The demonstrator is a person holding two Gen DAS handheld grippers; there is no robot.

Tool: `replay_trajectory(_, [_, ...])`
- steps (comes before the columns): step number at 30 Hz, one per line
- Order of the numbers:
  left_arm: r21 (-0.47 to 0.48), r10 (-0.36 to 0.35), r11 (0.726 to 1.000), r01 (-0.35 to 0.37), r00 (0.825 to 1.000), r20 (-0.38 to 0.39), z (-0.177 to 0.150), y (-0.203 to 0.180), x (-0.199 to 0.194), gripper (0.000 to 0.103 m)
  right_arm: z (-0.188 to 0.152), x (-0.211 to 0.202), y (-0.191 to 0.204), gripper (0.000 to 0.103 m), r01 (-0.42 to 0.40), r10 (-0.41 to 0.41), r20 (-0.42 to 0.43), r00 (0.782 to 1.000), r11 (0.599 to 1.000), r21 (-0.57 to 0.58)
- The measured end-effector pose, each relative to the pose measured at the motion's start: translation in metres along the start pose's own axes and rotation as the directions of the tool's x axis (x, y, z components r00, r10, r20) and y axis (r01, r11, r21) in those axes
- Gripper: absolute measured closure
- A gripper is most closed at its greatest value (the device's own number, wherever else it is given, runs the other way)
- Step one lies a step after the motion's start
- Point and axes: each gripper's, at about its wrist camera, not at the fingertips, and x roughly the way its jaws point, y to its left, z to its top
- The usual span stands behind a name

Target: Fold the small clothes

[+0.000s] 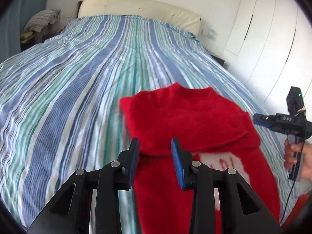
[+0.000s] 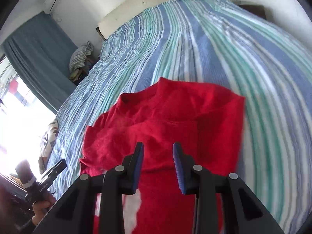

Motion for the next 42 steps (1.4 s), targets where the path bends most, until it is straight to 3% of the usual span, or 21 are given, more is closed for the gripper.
replay_trajectory(2, [0.031,-0.014,0.999,0.015,0.999,-0.036,0.005,-0.011,0.023,0.068,0.0,0.021,0.004,0.072,0.001,-0.001,-0.044,0.999,1.0,-0.003])
replay_trajectory(3, [0.046,-0.009,0.999,0.013,0.997,-0.074,0.002,-0.013,0.037,0.079,-0.001,0.034,0.004,0.072,0.003,-0.004,-0.075,0.997,1.0,-0.005])
replay_trajectory(4, [0.069,0.019,0.998,-0.01,0.99,-0.138,-0.006,-0.013,0.054,0.1,-0.006,0.046,0.001,0.072,0.016,-0.016,-0.122,0.992,1.0,-0.002])
replay_trajectory(6, [0.081,0.058,0.996,-0.041,0.974,-0.221,-0.03,0.0,0.072,0.1,-0.019,0.063,-0.011,0.074,0.076,-0.072,-0.185,0.98,0.997,0.017])
replay_trajectory(10, [-0.017,0.014,1.0,-0.018,0.98,-0.201,-0.05,0.031,0.061,0.101,-0.031,0.061,-0.029,0.078,0.031,-0.02,-0.137,0.99,0.996,0.08])
replay_trajectory(15, [0.016,0.05,0.999,-0.048,0.977,-0.208,-0.047,0.02,0.058,0.1,-0.026,0.051,-0.026,0.077,0.046,-0.033,-0.142,0.989,0.995,0.089])
replay_trajectory(16, [0.003,0.048,0.999,-0.049,0.977,-0.208,-0.047,0.02,0.05,0.1,-0.024,0.042,-0.023,0.072,0.054,-0.042,-0.134,0.99,0.995,0.081])
replay_trajectory(17, [-0.008,0.049,0.999,-0.051,0.977,-0.208,-0.046,0.02,0.044,0.097,-0.023,0.029,-0.02,0.061,0.05,-0.042,-0.119,0.992,0.997,0.063])
replay_trajectory(18, [-0.017,0.051,0.998,-0.056,0.978,-0.203,-0.048,0.02,0.032,0.088,-0.024,0.013,-0.014,0.057,0.04,-0.036,-0.102,0.994,0.999,0.034])
replay_trajectory(21, [-0.014,0.09,0.995,-0.094,0.982,-0.163,-0.064,0.016,-0.007,0.037,-0.041,-0.034,-0.01,0.049,0.063,-0.069,-0.066,0.995,0.994,-0.091])
replay_trajectory(22, [-0.014,0.105,0.994,-0.108,0.984,-0.146,-0.071,0.014,-0.021,0.028,-0.049,-0.048,-0.012,0.048,0.081,-0.089,-0.059,0.994,0.989,-0.127])
replay_trajectory(25, [-0.052,0.089,0.994,-0.098,0.984,-0.156,-0.095,0.006,-0.056,0.025,-0.086,-0.09,-0.023,0.046,0.177,-0.188,-0.039,0.981,0.965,-0.193])
replay_trajectory(27, [-0.048,0.064,0.996,-0.073,0.984,-0.167,-0.108,-0.008,-0.07,0.025,-0.113,-0.113,-0.03,0.046,0.214,-0.225,-0.045,0.973,0.961,-0.176])
replay_trajectory(31, [0.089,0.056,0.995,-0.041,0.984,-0.17,-0.127,-0.059,-0.082,0.023,-0.168,-0.151,-0.012,0.046,0.205,-0.215,-0.027,0.976,0.958,-0.202])
replay_trajectory(34, [0.175,0.069,0.984,-0.027,0.97,-0.235,-0.147,-0.086,-0.072,0.023,-0.201,-0.15,0.006,0.045,0.181,-0.203,-0.063,0.977,0.95,-0.253])
replay_trajectory(37, [0.221,0.141,0.973,-0.063,0.923,-0.358,-0.175,-0.091,-0.055,0.023,-0.233,-0.133,0.008,0.045,0.205,-0.25,-0.149,0.957,0.942,-0.266])
replay_trajectory(39, [0.249,0.155,0.966,-0.069,0.925,-0.346,-0.182,-0.092,-0.065,0.023,-0.251,-0.125,-0.011,0.045,0.236,-0.28,-0.224,0.933,0.95,-0.205])
replay_trajectory(41, [0.265,0.172,0.961,-0.081,0.923,-0.344,-0.182,-0.092,-0.076,0.023,-0.258,-0.14,-0.022,0.045,0.237,-0.264,-0.195,0.944,0.959,-0.154])
replay_trajectory(42, [0.247,0.166,0.965,-0.087,0.931,-0.324,-0.181,-0.089,-0.085,0.023,-0.258,-0.149,-0.026,0.045,0.256,-0.278,-0.18,0.943,0.957,-0.139])
